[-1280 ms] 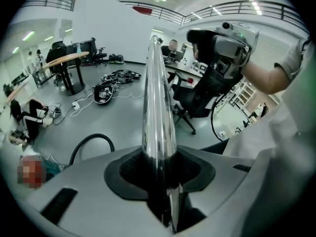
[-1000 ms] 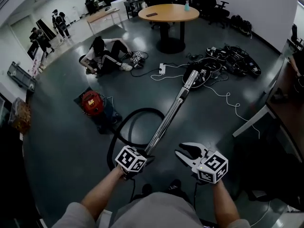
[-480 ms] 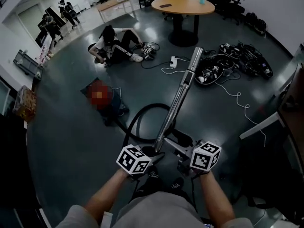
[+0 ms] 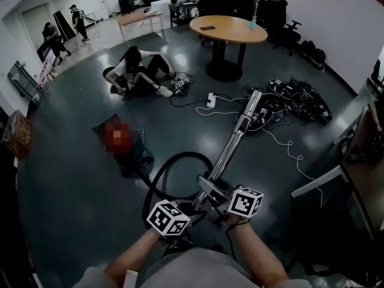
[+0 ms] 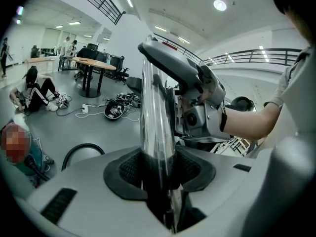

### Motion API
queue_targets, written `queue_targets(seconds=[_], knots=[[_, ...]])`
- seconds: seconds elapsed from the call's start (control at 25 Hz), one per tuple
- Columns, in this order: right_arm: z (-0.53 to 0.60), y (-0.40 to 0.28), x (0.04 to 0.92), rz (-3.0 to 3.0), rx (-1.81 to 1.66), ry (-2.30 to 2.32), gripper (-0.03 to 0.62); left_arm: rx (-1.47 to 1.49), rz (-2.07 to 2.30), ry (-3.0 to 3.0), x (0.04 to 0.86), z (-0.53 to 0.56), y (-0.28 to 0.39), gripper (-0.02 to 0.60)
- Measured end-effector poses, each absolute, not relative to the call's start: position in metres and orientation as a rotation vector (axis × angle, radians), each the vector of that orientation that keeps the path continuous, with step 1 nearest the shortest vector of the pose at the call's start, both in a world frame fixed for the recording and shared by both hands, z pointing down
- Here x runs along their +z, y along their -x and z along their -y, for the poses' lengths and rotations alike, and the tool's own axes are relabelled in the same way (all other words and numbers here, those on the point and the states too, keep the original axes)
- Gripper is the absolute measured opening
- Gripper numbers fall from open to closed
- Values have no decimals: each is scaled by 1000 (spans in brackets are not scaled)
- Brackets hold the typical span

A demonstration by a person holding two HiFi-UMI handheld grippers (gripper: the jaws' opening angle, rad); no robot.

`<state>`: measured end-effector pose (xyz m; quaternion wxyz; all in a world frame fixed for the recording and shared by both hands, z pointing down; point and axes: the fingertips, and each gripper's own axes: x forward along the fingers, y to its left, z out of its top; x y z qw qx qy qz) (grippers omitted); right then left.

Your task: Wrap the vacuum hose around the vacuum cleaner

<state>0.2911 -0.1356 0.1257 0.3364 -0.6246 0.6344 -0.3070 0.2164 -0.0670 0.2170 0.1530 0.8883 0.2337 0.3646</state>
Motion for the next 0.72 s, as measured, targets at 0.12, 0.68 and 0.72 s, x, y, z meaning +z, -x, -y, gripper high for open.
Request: queue_targets(seconds=[0.12,0.68,0.72], knots=[[158,-289,128,-1642,-798,1649,230,1060,-680,-2552,225,80,-210,155],[229,-266,138,-1654,-867,1816,112,955,-665,-2575,234,130,-199,156],[232,-266,135,-1673,-860,1815,112,920,-675,-2593,232,133,-201,156]])
